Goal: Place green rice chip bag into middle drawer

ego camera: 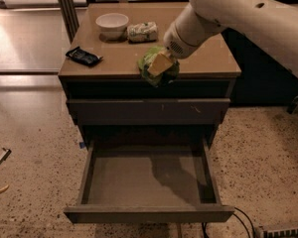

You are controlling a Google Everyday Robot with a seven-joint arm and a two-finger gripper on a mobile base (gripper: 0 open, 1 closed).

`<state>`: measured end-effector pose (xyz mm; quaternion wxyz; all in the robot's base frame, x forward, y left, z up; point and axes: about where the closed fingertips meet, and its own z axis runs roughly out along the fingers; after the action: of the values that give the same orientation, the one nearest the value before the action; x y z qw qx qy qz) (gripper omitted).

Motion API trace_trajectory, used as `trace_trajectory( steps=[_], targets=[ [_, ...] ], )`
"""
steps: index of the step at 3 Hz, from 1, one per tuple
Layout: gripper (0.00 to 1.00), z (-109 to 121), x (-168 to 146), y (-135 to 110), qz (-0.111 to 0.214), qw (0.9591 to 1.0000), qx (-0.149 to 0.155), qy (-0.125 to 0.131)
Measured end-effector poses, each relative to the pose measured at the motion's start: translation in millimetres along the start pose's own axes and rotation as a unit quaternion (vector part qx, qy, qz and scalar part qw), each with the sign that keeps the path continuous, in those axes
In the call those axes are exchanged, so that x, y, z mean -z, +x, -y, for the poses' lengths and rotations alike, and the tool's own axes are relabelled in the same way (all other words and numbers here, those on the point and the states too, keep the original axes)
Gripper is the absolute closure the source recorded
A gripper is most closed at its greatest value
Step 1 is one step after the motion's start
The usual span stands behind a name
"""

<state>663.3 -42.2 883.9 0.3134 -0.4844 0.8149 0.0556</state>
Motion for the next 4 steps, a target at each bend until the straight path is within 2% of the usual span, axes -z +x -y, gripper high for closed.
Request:
trace_trajectory(
  steps=[1,2,3,4],
  targets=[
    [1.00,-21,39,47,0.022,0.9990,0.002,-0.039],
    [1.00,-35,62,90,0.033,0.9956,0.006,-0.087],
    [1.00,-58,34,151,-0.017,0.9837,0.013,-0.178],
    [1.00,-85,-31,213,-0.078,0.9598,0.008,-0.270]
  ],
)
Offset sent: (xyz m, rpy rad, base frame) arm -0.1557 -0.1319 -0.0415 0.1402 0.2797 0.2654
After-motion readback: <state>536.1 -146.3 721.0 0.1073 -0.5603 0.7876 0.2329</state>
